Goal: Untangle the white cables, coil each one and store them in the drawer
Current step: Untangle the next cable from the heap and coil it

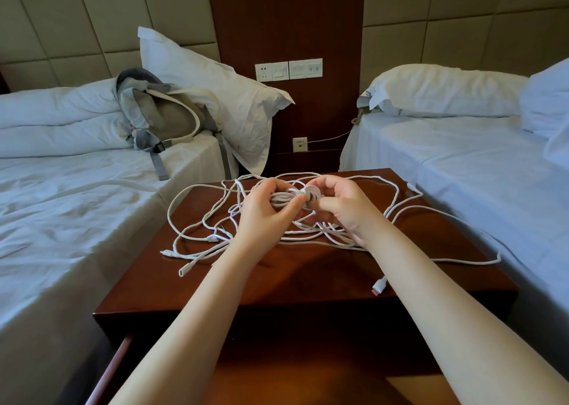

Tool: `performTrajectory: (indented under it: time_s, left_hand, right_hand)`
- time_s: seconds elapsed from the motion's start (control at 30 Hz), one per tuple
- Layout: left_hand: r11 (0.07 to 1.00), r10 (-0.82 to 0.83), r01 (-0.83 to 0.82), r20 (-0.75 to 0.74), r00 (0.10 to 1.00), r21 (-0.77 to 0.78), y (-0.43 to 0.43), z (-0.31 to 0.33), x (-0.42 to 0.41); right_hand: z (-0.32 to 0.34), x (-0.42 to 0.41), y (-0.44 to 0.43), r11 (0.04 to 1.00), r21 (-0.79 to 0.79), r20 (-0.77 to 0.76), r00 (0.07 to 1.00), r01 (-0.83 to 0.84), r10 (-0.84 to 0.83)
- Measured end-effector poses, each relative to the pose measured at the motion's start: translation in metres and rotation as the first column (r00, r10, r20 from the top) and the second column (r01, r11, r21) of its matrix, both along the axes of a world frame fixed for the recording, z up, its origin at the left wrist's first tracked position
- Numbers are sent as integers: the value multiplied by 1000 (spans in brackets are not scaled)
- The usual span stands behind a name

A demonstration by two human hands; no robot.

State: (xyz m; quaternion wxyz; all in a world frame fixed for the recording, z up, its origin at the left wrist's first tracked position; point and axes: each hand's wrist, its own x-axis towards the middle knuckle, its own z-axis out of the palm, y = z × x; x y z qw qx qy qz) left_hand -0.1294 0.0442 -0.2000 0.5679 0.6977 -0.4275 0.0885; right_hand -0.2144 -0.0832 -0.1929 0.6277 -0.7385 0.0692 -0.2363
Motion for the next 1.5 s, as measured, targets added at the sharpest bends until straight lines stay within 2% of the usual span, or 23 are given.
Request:
performTrajectory:
  time_s: [0.1, 0.23, 0.3, 0.43, 0.5, 0.6, 0.63, 0.7, 0.83, 0.93, 1.07, 1.27, 1.37, 1.43, 1.5]
  left_hand:
    - [1000, -18, 17, 5, 1000, 10, -1, 2, -6]
    - [999, -49, 49, -118, 992, -3, 1, 6, -4]
    - [997, -74, 76, -173, 982, 6, 1, 7, -3]
    - [1000, -25, 25, -190, 981, -4, -2, 4, 0]
    - [999, -9, 1, -229, 973, -36, -2, 2, 3]
    - [998, 22, -36, -230, 973, -57, -1, 1, 2]
    - [997, 28, -45, -235, 972, -67, -1, 1, 1]
    - [996, 11, -35, -266, 964, -87, -2, 3, -1]
    - [991, -121, 88, -415, 902, -98, -2, 3, 2]
    - [990, -135, 144, -405, 904, -8, 0, 4, 5]
    - [982, -88, 145, -383, 920, 123, 4, 7, 8]
    - [991, -25, 70, -357, 934, 111, -2, 4, 1]
    - [987, -70, 131, -471, 879, 98, -2, 4, 2]
    - [982, -165, 188, -581, 797, -21, 0, 9, 3]
    - [970, -239, 206, -622, 745, -127, 2, 14, 3]
  right_hand:
    - [-2, 3, 3, 998, 3, 26, 997, 71, -71]
    - [-2, 3, 5, 993, -39, 42, 993, 113, -112]
    - [-2, 2, 4, 996, -7, 55, 995, 85, -84]
    - [1, -3, 2, 1000, 22, 84, 996, 9, -11]
    - [3, -5, -1, 999, -35, 79, 997, 10, -8]
    - [5, -4, -3, 964, -251, 71, 995, 89, -74]
    - [5, -3, -3, 954, -280, 78, 993, 109, -90]
    - [3, -2, -2, 957, -267, 96, 991, 117, -95]
    - [3, -4, -4, 968, -218, 120, 987, 127, -103]
    - [5, -5, -7, 973, -200, 136, 987, 115, -88]
    - [5, -6, -6, 954, -276, 135, 988, 114, -79]
    - [6, -5, -8, 951, -290, 147, 987, 104, -63]
    - [1, -6, -14, 960, -265, 124, 991, 88, -56]
    - [-1, -5, -16, 968, -230, 128, 989, 101, -73]
    - [-3, -3, -17, 967, -217, 135, 985, 132, -104]
